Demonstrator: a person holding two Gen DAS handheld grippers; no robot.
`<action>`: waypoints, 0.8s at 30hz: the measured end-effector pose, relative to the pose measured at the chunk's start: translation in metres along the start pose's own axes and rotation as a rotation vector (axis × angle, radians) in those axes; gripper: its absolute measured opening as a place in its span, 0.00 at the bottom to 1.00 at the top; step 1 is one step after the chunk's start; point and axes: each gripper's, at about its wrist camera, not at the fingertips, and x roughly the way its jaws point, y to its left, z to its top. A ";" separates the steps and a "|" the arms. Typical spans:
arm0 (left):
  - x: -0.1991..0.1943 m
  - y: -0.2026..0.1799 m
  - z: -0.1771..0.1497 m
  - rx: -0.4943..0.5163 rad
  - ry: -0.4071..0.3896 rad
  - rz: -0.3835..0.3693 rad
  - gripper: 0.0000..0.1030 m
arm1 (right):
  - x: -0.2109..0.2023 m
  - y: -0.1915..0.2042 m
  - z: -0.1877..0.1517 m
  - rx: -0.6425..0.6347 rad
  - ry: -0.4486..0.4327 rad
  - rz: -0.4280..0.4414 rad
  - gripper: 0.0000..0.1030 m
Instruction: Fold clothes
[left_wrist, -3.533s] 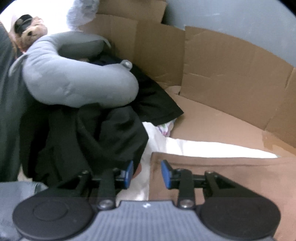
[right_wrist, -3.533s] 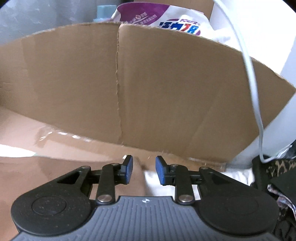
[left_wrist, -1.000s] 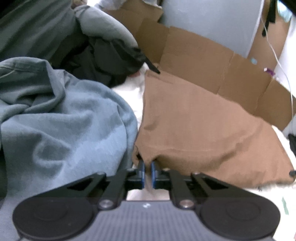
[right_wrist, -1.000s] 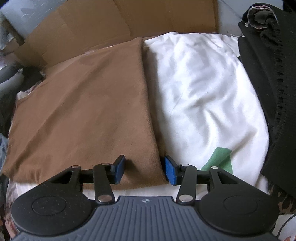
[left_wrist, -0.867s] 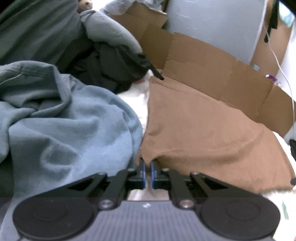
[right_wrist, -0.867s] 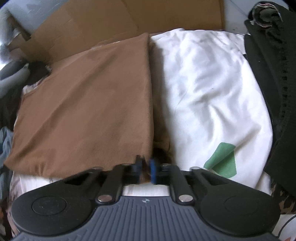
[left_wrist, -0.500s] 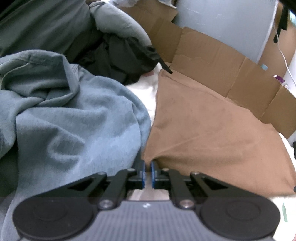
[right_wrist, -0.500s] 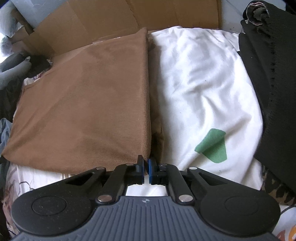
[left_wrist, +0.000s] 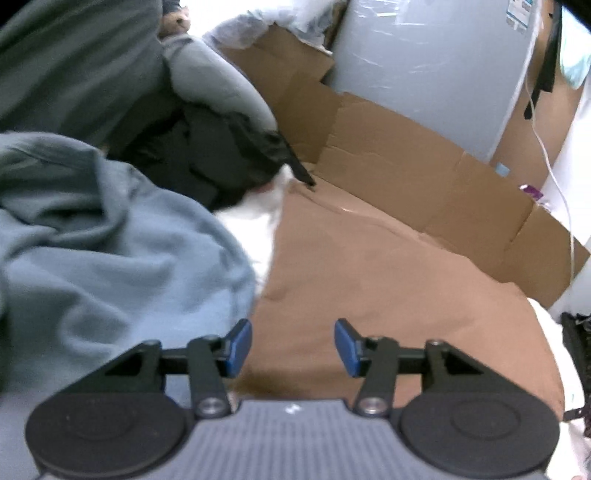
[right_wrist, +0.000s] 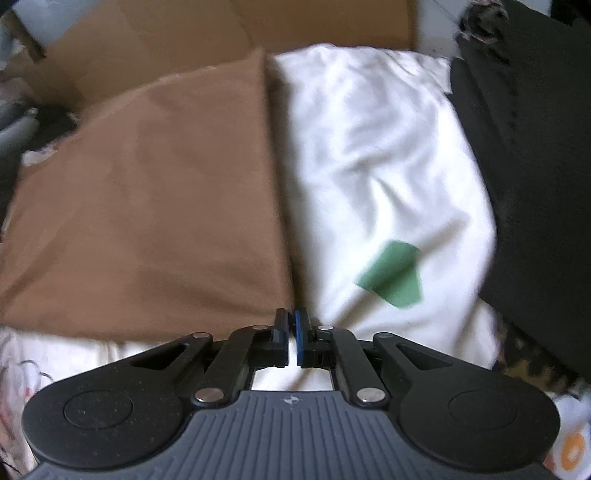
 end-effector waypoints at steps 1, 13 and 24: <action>0.006 -0.002 -0.001 -0.004 0.009 -0.013 0.48 | -0.003 -0.001 -0.001 0.000 -0.002 -0.007 0.01; 0.039 -0.007 -0.026 0.066 0.122 0.085 0.37 | -0.016 0.062 0.006 -0.209 -0.124 0.084 0.04; 0.022 0.001 -0.022 0.085 0.102 0.174 0.15 | 0.014 0.060 -0.020 -0.255 -0.063 -0.012 0.08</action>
